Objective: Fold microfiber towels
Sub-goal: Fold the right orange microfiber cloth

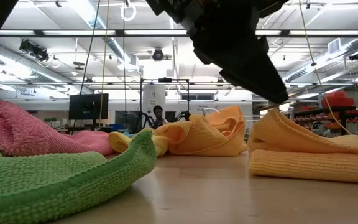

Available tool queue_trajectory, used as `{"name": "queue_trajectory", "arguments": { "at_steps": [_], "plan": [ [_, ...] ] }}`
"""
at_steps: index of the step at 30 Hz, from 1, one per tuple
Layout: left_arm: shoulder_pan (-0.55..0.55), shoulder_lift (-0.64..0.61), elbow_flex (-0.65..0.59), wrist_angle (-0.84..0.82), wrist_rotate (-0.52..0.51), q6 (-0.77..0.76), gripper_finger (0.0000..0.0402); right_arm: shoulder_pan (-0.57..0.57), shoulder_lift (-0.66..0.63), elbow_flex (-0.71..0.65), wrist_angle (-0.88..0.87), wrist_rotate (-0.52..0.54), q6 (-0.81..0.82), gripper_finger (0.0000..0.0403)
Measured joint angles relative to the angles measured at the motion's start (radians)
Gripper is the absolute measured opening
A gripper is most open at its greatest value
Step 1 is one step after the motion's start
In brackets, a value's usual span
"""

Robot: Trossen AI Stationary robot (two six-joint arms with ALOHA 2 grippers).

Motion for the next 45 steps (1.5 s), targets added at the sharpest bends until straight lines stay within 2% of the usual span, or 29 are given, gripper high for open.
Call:
{"name": "queue_trajectory", "arguments": {
  "at_steps": [2,4,10,12,16,23,37,45],
  "plan": [
    [-0.007,0.001,0.0,0.009,-0.001,0.006,0.0113,0.004,-0.012,0.0,0.0,0.045,-0.031,0.0165],
    [-0.012,0.001,0.0,0.025,-0.001,0.017,0.0112,0.014,-0.014,0.0,0.0,0.145,-0.094,0.0165],
    [-0.005,0.002,0.0,0.078,-0.003,0.034,0.0116,0.067,0.001,0.0,0.015,0.702,-0.31,0.0165],
    [-0.003,0.002,0.0,0.099,-0.004,0.034,0.0116,0.071,-0.002,0.0,0.015,0.784,-0.349,0.0164],
    [-0.002,0.003,0.0,0.108,-0.004,0.033,0.0111,0.071,-0.004,0.0,0.012,0.81,-0.388,0.0161],
    [0.003,0.005,0.0,0.094,-0.004,0.056,0.0103,0.04,-0.004,-0.002,-0.075,0.809,-0.272,0.0161],
    [0.017,0.029,-0.001,0.173,-0.003,-0.011,0.01,0.04,-0.004,-0.117,-0.003,0.8,-0.163,0.0161],
    [0.02,0.044,0.0,0.215,-0.004,-0.019,0.0092,0.04,-0.004,-0.123,0.006,0.798,-0.156,0.0161]
  ]
}}
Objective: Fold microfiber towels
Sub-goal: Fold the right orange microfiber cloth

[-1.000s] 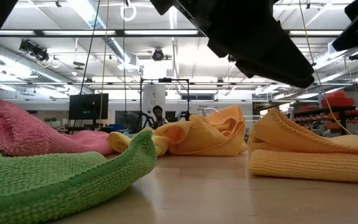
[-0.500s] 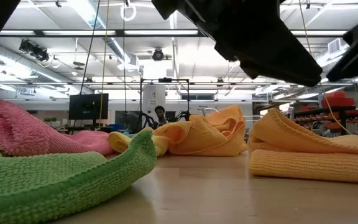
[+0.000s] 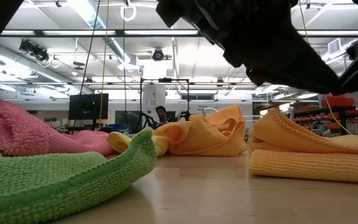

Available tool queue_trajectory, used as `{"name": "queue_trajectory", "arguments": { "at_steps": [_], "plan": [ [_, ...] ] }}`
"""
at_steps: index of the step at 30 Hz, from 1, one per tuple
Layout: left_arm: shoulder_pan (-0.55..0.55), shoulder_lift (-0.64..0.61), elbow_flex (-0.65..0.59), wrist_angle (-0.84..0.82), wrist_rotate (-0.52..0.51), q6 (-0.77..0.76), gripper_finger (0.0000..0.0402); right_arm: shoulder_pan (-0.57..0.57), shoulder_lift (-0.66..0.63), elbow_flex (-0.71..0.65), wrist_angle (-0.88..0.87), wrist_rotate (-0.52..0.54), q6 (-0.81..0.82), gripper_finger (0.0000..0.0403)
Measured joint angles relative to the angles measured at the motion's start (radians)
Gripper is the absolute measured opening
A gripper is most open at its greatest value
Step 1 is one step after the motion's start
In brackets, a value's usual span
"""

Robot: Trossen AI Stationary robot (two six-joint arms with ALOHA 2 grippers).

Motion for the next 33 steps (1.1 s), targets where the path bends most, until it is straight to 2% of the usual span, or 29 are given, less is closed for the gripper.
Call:
{"name": "queue_trajectory", "arguments": {
  "at_steps": [33],
  "plan": [
    [-0.031,0.019,-0.001,0.0,0.0,-0.027,0.0084,0.006,0.0,0.0,0.09,0.0,0.03,0.0161]
  ]
}}
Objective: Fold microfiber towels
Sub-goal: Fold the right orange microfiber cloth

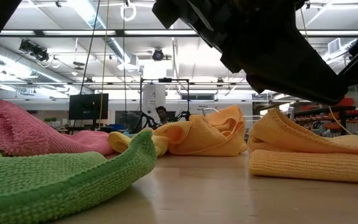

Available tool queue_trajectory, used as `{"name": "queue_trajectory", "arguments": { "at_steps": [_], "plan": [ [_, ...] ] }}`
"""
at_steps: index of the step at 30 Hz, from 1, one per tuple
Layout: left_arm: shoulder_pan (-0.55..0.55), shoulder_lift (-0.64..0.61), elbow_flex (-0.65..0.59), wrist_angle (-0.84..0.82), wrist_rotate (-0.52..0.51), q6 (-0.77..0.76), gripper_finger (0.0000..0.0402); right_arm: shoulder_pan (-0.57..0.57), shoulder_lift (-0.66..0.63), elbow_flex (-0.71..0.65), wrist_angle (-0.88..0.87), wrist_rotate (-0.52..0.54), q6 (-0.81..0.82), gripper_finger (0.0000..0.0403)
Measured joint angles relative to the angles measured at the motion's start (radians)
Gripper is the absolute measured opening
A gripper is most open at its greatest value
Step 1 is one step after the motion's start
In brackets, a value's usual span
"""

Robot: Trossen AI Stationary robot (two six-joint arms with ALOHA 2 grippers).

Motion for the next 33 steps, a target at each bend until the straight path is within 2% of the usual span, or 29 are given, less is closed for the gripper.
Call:
{"name": "queue_trajectory", "arguments": {
  "at_steps": [14,18,20,25,28,33],
  "plan": [
    [0.0,0.0,0.0,0.0,0.0,-0.001,0.0078,0.0,0.0,0.0,0.0,-0.015,0.008,0.0161],
    [-0.01,0.004,0.001,-0.046,0.0,-0.024,0.0077,0.0,0.0,0.0,0.0,-0.015,0.008,0.0161],
    [-0.017,0.01,0.0,-0.089,0.0,0.001,0.0073,0.0,0.0,0.0,0.0,-0.015,0.008,0.0161],
    [-0.019,0.059,-0.001,-0.078,-0.021,0.053,0.0061,0.002,0.0,0.001,0.012,-0.041,0.003,0.0161],
    [-0.001,0.08,0.001,-0.06,-0.106,0.108,0.0055,0.006,0.0,0.01,0.011,-0.042,-0.007,0.0161],
    [0.033,0.096,0.003,0.001,-0.39,0.149,0.0047,0.006,0.0,0.03,0.016,-0.054,-0.045,0.0161]
  ]
}}
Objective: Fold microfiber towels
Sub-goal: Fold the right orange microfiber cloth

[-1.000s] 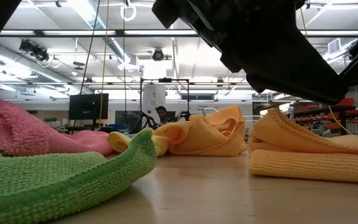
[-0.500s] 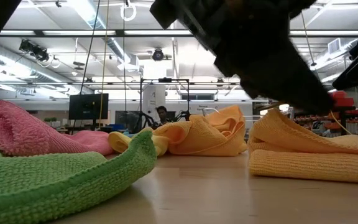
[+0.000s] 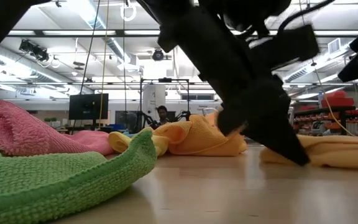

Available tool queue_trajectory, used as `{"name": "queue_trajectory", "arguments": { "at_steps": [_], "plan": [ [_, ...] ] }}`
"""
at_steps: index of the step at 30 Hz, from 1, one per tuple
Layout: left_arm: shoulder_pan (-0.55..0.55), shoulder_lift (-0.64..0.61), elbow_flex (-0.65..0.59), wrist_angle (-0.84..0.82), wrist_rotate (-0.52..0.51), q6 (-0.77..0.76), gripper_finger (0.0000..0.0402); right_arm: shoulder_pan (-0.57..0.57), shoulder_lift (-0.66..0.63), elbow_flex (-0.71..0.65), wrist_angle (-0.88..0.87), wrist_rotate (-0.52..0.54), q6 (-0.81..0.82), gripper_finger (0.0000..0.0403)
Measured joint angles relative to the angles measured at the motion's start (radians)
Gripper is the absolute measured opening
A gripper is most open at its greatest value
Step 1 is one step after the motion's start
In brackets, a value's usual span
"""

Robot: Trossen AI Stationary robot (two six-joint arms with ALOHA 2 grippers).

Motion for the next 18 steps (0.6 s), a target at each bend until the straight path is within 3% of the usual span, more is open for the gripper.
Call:
{"name": "queue_trajectory", "arguments": {
  "at_steps": [3,6,11,18],
  "plan": [
    [0.02,0.0,0.004,-0.022,-0.127,-0.049,0.0044,0.0,0.0,0.001,-0.024,-0.022,0.003,0.0161],
    [0.023,-0.012,0.025,-0.114,-0.16,-0.103,0.0043,0.0,0.0,0.001,-0.067,-0.036,0.046,0.0161],
    [0.006,-0.044,0.043,-0.199,-0.095,-0.121,0.0044,0.0,0.0,0.001,-0.199,-0.043,0.169,0.0161],
    [-0.022,-0.061,0.045,-0.182,-0.018,-0.121,0.0036,-0.02,0.0,-0.001,-0.513,-0.025,0.493,0.0161]
  ]
}}
